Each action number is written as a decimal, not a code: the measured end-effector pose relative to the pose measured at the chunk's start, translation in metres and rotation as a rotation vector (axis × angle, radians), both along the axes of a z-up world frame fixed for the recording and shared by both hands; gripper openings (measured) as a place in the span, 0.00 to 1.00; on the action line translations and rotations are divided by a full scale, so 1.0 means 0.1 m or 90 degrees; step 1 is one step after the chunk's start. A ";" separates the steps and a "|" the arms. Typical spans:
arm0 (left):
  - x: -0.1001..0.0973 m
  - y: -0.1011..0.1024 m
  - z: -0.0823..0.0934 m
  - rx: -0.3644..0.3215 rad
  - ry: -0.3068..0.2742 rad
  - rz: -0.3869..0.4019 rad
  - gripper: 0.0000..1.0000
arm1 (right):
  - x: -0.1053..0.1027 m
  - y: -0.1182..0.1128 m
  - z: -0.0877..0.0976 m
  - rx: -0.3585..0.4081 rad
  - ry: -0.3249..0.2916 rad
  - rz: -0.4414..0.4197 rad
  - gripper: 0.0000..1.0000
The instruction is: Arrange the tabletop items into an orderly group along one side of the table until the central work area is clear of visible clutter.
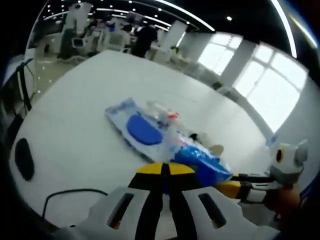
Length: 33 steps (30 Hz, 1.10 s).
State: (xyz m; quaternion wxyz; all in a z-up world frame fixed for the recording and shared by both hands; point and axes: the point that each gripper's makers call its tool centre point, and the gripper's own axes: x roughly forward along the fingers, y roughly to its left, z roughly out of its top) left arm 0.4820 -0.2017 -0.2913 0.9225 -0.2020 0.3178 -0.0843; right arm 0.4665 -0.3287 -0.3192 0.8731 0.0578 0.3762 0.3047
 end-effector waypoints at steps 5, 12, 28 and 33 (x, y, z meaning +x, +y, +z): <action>-0.01 -0.03 -0.04 0.004 0.010 -0.010 0.00 | -0.01 -0.02 -0.03 -0.003 0.010 -0.003 0.18; -0.03 -0.05 -0.07 0.012 0.021 -0.026 0.00 | 0.02 -0.08 -0.02 -0.008 0.006 -0.017 0.12; -0.05 -0.14 -0.09 0.040 0.015 -0.069 0.00 | 0.13 -0.17 0.08 -0.040 -0.035 -0.017 0.01; -0.04 -0.14 -0.09 0.078 0.000 -0.092 0.00 | 0.16 -0.18 0.12 -0.024 -0.026 -0.017 0.01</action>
